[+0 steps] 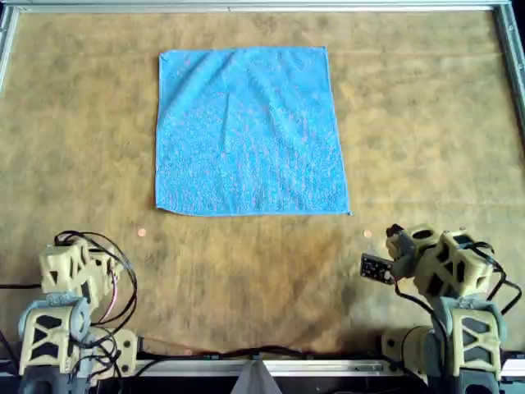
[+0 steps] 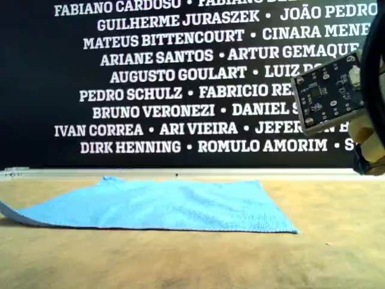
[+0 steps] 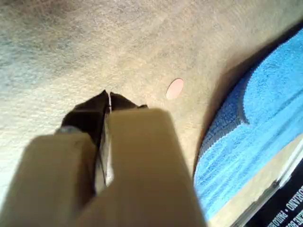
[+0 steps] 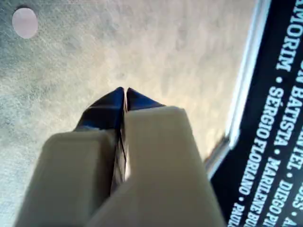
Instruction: Fold a cloth
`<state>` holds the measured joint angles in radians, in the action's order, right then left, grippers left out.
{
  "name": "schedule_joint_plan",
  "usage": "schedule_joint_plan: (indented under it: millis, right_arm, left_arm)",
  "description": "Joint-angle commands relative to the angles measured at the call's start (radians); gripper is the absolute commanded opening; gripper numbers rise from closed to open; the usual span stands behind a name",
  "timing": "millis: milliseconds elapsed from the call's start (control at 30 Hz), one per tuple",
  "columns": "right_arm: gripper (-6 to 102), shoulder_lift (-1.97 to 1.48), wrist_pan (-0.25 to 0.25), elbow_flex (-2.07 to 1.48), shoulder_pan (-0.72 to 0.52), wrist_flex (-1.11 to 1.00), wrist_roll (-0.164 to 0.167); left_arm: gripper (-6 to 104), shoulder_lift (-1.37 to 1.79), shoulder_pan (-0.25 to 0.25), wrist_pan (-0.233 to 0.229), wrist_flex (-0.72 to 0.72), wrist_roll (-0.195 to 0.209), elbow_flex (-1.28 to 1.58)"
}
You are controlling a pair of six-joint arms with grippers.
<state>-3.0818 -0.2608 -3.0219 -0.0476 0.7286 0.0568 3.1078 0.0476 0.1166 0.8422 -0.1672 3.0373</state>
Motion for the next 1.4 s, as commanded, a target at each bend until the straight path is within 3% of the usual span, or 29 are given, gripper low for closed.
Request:
schedule_joint_plan:
  millis: [0,733,833,967,1000,1133,1233,1367]
  right_arm:
    - [-1,-0.023,-0.018,-0.014,0.005,-0.061,-0.003]
    - [-1,-0.037,-0.023,-0.011,0.011,-0.084,-0.005]
    - [0,-0.037,-0.023,-0.011,0.011,-0.074,0.008]
    - [11,-0.038,-0.023,-0.006,0.011,-0.072,0.009]
    - [16,-0.038,-0.023,-0.006,0.011,-0.080,-0.003]
    - [42,-0.038,-0.021,0.006,0.011,-0.084,0.008]
    - [58,-0.038,-0.021,0.005,0.009,-0.084,-0.003]
    - [71,-0.038,-0.021,0.012,0.009,-0.084,-0.005]
  left_arm:
    - [-1,0.000,-0.014,0.006,-0.006,0.003,-0.031]
    - [-1,0.002,-0.023,0.008,-0.014,0.005,-0.031]
    - [0,0.003,-0.023,0.009,-0.017,0.005,-0.040]
    - [16,0.003,-0.023,0.009,-0.017,0.005,-0.055]
    - [23,0.003,-0.023,0.009,-0.017,0.006,-0.055]
    - [51,0.003,-0.023,0.009,-0.017,0.000,-0.055]
    - [70,0.003,-0.025,0.009,-0.017,0.003,-0.055]
    - [84,0.003,-0.077,0.011,-0.017,0.005,-0.117]
